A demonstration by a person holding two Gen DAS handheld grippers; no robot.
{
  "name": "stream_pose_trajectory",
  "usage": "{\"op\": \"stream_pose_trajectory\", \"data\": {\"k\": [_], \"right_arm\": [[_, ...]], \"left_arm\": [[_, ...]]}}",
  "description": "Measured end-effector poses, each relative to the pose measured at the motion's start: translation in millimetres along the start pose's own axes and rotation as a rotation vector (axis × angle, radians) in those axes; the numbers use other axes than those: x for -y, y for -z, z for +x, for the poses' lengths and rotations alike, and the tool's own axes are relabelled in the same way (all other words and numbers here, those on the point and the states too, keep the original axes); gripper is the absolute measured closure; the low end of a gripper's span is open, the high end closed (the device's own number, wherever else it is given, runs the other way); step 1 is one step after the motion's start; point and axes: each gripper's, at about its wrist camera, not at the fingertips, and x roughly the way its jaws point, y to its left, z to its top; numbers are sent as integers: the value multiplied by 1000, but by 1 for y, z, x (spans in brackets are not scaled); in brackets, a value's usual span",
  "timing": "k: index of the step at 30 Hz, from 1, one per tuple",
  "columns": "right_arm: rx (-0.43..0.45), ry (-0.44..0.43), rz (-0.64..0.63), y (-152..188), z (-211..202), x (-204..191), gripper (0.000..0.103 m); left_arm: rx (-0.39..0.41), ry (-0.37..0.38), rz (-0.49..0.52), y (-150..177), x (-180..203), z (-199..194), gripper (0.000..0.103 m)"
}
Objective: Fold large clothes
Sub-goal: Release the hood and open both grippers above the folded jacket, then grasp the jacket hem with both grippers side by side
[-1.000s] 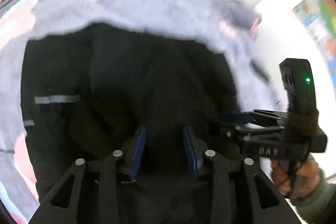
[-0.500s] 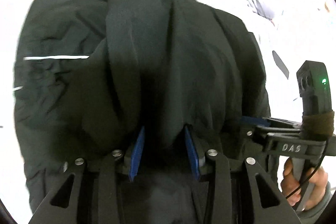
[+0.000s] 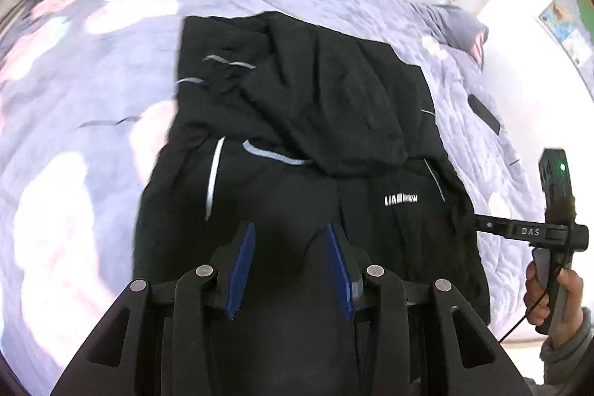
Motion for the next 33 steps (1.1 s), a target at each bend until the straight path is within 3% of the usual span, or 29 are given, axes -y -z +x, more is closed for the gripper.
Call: {"op": "stream_pose_trajectory", "data": {"k": [8, 14, 18, 21, 27, 33], "right_arm": [[54, -11, 54, 50, -34, 15, 46], [68, 12, 68, 73, -47, 29, 46], [59, 50, 84, 83, -52, 49, 45], [51, 82, 102, 90, -51, 69, 37], [-5, 150, 147, 105, -31, 115, 32], [-43, 107, 215, 116, -8, 147, 32]], "left_arm": [[13, -5, -103, 49, -8, -28, 62], [9, -80, -104, 73, -8, -40, 61], [-17, -180, -136, 89, -26, -40, 44], [-47, -196, -221, 104, -54, -36, 43], [-123, -83, -476, 143, -132, -6, 43], [-168, 61, -611, 170, -162, 28, 43]]}}
